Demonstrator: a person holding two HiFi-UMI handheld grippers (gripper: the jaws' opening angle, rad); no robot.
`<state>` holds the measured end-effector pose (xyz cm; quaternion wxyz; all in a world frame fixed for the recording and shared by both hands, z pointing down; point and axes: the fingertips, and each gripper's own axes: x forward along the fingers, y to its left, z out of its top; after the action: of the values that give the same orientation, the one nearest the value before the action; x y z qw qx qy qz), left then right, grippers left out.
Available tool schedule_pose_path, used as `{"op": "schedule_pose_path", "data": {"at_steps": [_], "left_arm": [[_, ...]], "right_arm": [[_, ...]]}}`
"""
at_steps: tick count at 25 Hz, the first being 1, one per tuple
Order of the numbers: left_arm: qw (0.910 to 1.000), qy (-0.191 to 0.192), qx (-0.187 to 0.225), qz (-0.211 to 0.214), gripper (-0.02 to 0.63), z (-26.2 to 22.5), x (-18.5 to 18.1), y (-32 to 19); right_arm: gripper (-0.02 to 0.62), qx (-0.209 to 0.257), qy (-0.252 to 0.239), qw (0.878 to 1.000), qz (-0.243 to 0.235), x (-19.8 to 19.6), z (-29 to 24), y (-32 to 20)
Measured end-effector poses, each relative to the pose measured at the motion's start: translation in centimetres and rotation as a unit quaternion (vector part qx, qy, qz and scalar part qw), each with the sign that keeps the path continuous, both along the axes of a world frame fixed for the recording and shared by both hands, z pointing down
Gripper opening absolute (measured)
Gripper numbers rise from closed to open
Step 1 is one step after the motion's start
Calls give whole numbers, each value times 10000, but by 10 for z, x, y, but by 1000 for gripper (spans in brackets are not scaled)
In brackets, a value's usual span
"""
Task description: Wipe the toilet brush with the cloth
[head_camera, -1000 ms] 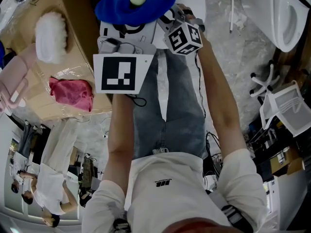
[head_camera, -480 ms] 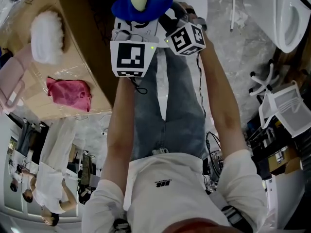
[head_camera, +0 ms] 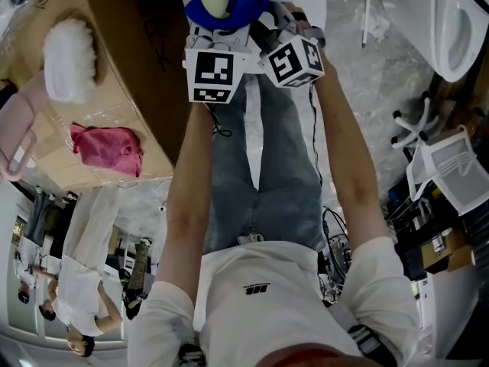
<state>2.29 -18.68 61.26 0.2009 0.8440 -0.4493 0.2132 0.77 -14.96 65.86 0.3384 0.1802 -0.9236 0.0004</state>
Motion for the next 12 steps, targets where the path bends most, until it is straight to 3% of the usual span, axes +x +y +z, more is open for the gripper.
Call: {"op": "schedule_pose_path", "data": {"at_steps": [12], "left_arm": [[9996,-106,-244,18,91,-9,-2,-1]], "right_arm": [[61,33,10,10000,-9,0,-1,-1]]}}
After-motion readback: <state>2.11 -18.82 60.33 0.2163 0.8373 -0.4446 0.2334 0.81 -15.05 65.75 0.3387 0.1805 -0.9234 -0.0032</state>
